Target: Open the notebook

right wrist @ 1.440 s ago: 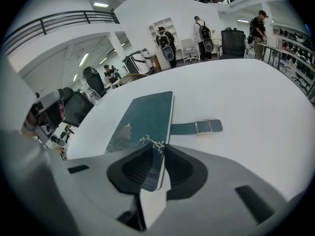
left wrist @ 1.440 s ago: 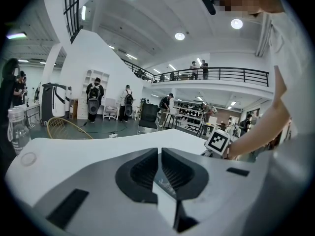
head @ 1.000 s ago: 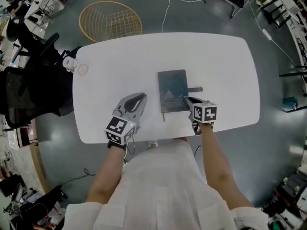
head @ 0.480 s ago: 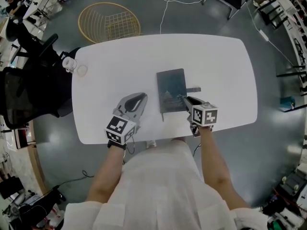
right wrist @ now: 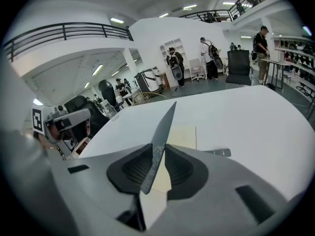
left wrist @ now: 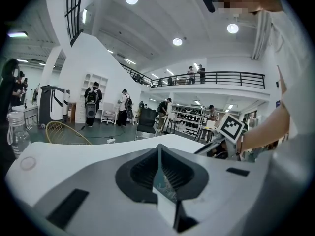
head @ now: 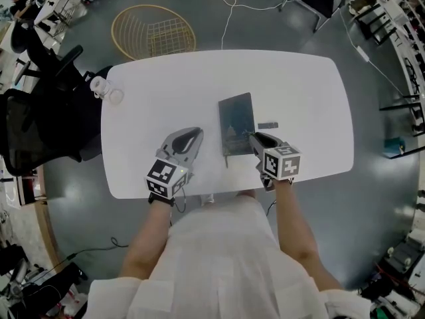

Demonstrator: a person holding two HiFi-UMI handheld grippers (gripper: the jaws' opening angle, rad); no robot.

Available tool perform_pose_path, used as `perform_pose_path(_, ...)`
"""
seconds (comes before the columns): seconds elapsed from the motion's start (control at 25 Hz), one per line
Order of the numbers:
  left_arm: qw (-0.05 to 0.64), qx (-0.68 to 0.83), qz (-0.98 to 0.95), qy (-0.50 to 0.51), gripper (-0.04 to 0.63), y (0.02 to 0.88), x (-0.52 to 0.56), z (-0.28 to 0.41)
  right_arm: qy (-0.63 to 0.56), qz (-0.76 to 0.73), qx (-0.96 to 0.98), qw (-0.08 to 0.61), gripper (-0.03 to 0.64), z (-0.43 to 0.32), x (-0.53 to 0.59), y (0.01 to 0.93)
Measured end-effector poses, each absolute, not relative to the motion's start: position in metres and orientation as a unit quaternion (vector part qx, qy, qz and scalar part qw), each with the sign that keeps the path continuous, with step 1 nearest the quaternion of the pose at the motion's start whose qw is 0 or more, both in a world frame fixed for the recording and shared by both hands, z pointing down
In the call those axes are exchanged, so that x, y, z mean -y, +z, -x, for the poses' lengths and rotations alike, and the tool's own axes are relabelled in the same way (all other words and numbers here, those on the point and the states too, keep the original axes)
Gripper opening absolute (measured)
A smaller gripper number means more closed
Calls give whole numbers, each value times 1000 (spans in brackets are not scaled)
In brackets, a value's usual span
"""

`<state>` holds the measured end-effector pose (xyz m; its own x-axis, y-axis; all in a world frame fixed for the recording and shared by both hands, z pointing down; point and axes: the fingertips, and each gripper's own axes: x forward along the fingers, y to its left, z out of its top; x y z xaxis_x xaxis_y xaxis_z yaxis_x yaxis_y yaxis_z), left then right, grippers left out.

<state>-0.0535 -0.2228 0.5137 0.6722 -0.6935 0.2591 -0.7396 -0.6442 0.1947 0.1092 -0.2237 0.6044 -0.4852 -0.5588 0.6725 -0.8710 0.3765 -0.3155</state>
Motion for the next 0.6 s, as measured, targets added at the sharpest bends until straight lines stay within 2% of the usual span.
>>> perform_pose_path(0.6,134,426,-891,78,23,505,210,93,276,-385,849,236,83,-30,219,567)
